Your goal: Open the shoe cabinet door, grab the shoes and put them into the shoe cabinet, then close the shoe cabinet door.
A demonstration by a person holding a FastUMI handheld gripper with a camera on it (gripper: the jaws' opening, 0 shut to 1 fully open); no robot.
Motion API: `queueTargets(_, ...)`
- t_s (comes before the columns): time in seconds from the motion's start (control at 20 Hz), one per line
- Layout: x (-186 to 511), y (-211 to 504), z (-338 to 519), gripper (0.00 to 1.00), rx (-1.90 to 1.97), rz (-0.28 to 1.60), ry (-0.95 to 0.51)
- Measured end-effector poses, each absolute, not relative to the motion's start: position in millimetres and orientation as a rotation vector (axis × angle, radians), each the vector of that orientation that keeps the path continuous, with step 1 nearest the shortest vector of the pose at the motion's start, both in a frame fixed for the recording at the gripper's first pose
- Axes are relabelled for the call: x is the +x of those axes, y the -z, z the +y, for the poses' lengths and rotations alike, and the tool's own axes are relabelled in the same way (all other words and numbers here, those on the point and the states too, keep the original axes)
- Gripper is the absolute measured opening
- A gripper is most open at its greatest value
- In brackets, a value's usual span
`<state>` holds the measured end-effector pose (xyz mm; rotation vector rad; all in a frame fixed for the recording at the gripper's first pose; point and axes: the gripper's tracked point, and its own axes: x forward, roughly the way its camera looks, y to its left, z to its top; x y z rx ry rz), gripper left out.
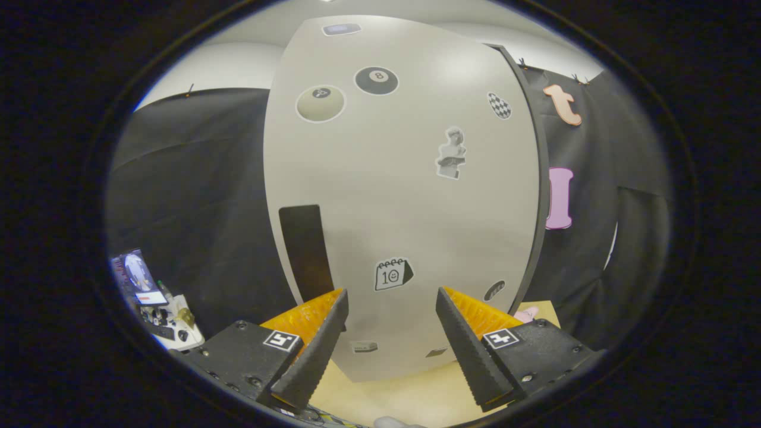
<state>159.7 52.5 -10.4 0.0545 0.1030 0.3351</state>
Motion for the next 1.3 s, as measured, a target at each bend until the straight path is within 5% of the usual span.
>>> queueTargets(0.6, 123.9, -1.7, 79.1, 0.99, 0.053, 0.072, -0.280)
queueTargets(1.3, -73.8, 14.3, -46.4, 0.99, 0.027, -0.003, -0.005)
